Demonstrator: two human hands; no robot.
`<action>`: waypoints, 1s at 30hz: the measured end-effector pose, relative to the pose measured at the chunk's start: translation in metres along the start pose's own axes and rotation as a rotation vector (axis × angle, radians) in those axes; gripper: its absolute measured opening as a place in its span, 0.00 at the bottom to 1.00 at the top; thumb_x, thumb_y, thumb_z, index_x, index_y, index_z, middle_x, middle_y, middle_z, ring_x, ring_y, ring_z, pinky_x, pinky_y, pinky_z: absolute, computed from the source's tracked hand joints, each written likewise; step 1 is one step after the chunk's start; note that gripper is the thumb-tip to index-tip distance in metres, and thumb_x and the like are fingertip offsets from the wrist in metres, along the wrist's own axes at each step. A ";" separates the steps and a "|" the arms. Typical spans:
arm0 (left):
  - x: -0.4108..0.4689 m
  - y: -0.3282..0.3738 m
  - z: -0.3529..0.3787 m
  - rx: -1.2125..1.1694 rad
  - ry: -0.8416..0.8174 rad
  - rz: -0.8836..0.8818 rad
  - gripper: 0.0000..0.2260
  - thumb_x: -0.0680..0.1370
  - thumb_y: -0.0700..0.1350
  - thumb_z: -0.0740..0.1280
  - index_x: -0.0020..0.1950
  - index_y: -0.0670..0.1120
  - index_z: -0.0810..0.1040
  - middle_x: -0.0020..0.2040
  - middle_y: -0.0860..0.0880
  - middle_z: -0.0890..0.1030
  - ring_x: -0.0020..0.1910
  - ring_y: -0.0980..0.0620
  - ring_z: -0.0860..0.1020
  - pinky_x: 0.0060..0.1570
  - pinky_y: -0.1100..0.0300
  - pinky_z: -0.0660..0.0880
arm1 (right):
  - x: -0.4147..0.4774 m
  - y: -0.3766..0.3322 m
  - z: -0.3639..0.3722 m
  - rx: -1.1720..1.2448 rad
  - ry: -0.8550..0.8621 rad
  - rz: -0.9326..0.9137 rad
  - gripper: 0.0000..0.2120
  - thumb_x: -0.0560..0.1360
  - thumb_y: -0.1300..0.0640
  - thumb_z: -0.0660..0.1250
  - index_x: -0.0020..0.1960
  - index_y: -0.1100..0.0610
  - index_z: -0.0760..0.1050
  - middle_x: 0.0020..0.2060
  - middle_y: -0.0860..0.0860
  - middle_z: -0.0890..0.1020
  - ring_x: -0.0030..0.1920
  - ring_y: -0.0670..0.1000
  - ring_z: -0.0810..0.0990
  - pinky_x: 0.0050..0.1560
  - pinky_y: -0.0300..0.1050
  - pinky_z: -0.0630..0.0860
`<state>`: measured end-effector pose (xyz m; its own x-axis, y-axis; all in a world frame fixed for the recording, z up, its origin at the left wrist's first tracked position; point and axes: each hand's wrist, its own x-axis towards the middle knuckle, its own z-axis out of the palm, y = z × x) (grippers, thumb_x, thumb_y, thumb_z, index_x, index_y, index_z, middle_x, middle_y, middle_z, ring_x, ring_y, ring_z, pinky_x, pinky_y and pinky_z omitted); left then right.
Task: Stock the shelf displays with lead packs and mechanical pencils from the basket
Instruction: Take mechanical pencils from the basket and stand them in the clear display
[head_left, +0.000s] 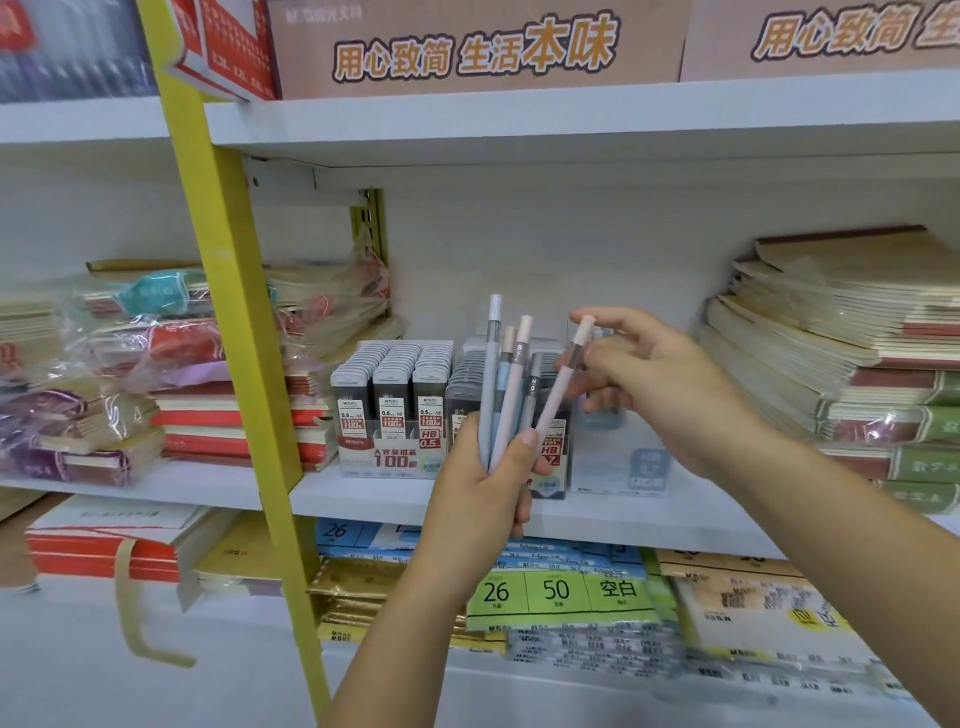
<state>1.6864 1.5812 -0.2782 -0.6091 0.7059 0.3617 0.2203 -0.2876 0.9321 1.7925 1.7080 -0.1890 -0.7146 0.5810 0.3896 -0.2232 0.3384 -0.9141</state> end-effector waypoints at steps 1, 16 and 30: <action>0.000 0.000 0.001 -0.001 -0.001 0.001 0.04 0.82 0.51 0.64 0.55 0.53 0.74 0.40 0.52 0.84 0.26 0.56 0.71 0.27 0.63 0.72 | -0.004 -0.003 0.002 -0.021 -0.012 -0.016 0.14 0.78 0.66 0.63 0.59 0.51 0.76 0.44 0.53 0.86 0.42 0.53 0.85 0.40 0.44 0.83; 0.006 0.001 -0.003 0.035 0.093 0.032 0.02 0.82 0.48 0.64 0.54 0.52 0.73 0.38 0.54 0.83 0.25 0.58 0.72 0.25 0.64 0.72 | 0.023 0.000 -0.062 -0.404 0.259 -0.305 0.10 0.79 0.62 0.65 0.49 0.46 0.73 0.44 0.56 0.82 0.40 0.49 0.84 0.38 0.42 0.80; 0.007 -0.001 0.001 0.007 0.067 0.030 0.02 0.82 0.47 0.64 0.54 0.50 0.74 0.38 0.54 0.83 0.26 0.57 0.72 0.26 0.65 0.72 | 0.044 0.042 -0.068 -0.938 0.186 -0.346 0.08 0.77 0.59 0.68 0.55 0.54 0.76 0.39 0.42 0.78 0.42 0.47 0.79 0.45 0.40 0.74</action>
<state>1.6830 1.5867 -0.2764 -0.6518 0.6517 0.3880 0.2448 -0.3034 0.9209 1.7971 1.7982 -0.2023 -0.5772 0.4196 0.7006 0.2688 0.9077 -0.3222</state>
